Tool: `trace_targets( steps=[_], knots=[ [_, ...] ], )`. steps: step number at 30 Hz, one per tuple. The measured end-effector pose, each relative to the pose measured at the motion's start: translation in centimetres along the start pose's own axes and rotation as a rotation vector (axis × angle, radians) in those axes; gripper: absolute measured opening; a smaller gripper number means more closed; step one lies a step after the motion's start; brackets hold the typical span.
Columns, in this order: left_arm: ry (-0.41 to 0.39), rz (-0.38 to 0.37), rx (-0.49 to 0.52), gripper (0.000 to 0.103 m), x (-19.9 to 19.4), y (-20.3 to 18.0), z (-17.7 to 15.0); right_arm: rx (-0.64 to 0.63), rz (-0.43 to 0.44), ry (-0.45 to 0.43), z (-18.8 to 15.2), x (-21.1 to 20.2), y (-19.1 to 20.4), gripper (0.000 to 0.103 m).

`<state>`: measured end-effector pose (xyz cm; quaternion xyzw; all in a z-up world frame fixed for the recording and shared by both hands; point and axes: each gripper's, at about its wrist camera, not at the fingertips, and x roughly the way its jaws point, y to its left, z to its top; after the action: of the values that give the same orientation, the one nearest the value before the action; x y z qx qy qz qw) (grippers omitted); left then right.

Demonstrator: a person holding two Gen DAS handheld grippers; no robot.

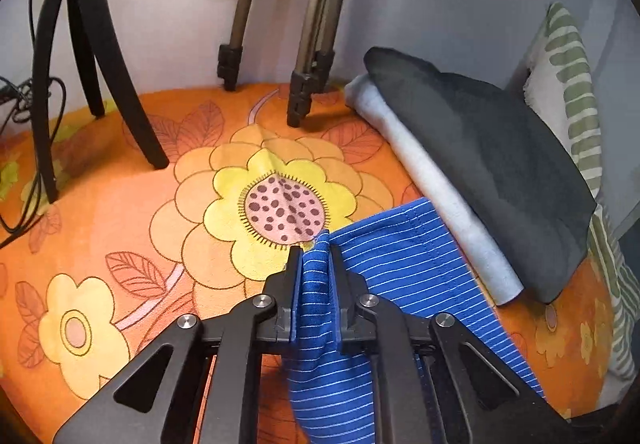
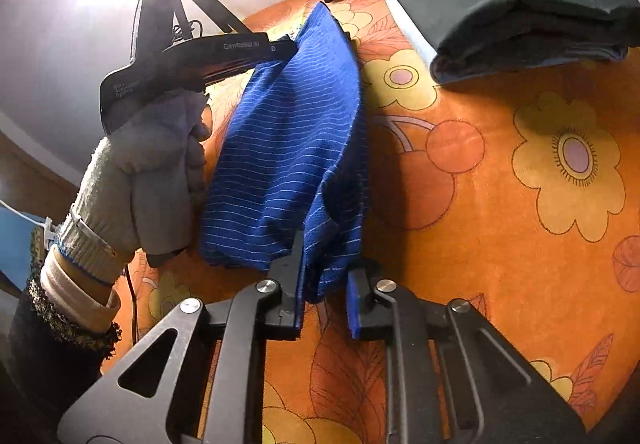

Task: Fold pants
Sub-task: 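Carry the shorts with the left gripper onto the dark grey garment stack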

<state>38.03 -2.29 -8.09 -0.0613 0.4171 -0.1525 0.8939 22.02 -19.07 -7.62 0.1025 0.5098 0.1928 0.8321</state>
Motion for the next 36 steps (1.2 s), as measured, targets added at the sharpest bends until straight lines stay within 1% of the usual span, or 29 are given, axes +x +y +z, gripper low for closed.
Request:
trace_targets(
  steps=[6,8,11,17,22,29,36],
  knots=[
    [-0.061,-0.002,0.011,0.009,-2.5,-0.7,0.7,-0.035,-0.022,-0.019,-0.2,-0.8,0.8,0.014],
    [-0.078,0.007,0.036,0.009,-3.6,-1.2,1.0,-0.045,-0.021,-0.029,-0.3,-1.3,0.9,0.013],
    [-0.097,0.012,0.048,0.009,-5.0,-1.7,1.1,-0.055,-0.014,-0.049,0.0,-2.1,1.3,0.013],
    [-0.133,0.006,0.047,0.008,-7.4,-2.4,1.7,-0.077,-0.009,-0.088,-0.7,-4.7,1.4,0.013],
    [-0.167,0.001,0.07,0.008,-9.3,-4.0,2.8,-0.064,0.002,-0.129,-0.9,-7.5,0.4,0.013],
    [-0.217,-0.028,0.098,0.008,-10.5,-7.2,5.4,-0.039,0.014,-0.199,-0.5,-11.5,-1.2,0.013],
    [-0.245,-0.053,0.134,0.007,-9.9,-10.6,8.6,0.001,0.019,-0.264,1.4,-14.2,-3.3,0.013]
  ],
)
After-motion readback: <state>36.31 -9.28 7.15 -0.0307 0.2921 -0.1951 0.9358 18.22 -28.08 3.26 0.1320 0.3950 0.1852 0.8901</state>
